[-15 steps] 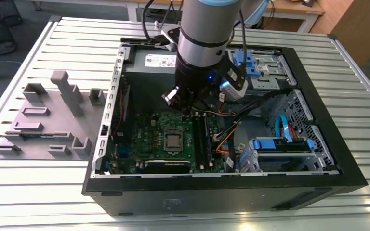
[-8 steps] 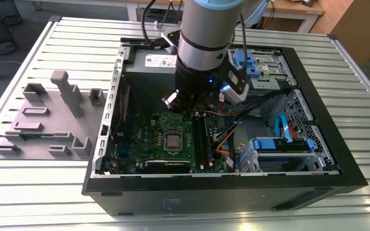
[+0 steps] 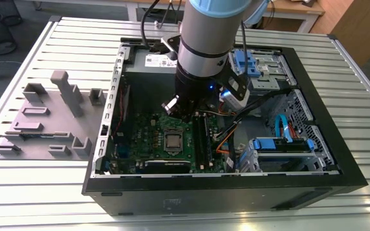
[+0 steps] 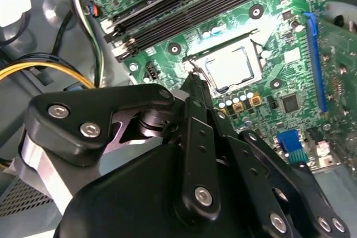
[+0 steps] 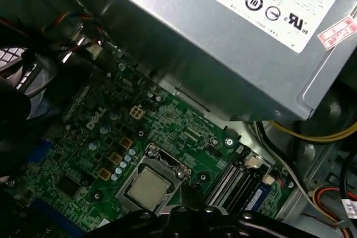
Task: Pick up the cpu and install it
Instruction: 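Install the first cpu locking lever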
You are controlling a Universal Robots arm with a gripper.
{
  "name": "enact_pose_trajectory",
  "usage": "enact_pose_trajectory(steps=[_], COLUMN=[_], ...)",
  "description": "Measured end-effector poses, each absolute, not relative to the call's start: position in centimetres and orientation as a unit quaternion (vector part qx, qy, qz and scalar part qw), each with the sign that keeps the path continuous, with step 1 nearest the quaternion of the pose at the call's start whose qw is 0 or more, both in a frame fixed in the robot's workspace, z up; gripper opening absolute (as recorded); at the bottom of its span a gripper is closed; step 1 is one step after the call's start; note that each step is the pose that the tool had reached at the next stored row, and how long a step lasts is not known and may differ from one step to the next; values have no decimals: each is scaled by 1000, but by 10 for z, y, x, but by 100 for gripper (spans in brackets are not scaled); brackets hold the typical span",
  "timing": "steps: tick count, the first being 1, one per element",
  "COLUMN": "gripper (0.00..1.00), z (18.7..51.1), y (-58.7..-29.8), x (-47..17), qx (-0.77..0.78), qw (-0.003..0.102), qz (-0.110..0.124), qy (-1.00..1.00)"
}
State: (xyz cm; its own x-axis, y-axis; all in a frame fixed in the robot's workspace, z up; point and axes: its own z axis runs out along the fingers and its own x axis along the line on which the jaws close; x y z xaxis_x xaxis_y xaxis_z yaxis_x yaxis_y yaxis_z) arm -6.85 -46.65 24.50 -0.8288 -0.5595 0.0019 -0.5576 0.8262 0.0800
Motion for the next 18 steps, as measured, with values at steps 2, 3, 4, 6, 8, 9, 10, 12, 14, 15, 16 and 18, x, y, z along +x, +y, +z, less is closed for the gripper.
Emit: enact_pose_trajectory(steps=[2, 3, 4, 6, 8, 9, 10, 12, 14, 15, 16, 18], gripper=[11, 11, 11, 11, 11, 11, 11, 11, 11, 11, 11, 11], z=[244, 243, 242, 240, 238, 237, 236, 234, 232, 231, 230, 229], y=[-469, -470, -472, -473, -475, -476, -476, -477, -478, -478, -479, -479], x=[-69, -69, -69, -69, -69, -69, -69, -69, -69, -69, -68, -68], qx=[292, 292, 292, 292, 292, 292, 292, 292, 292, 292, 291, 289], qw=[13, 13, 13, 13, 14, 14, 14, 15, 16, 17, 17, 18], qz=[-37, -37, -37, -35, -34, -33, -32, -30, -27, -24, -22, -18], qy=[-956, -956, -956, -956, -956, -956, -956, -956, -956, -956, -956, -957])
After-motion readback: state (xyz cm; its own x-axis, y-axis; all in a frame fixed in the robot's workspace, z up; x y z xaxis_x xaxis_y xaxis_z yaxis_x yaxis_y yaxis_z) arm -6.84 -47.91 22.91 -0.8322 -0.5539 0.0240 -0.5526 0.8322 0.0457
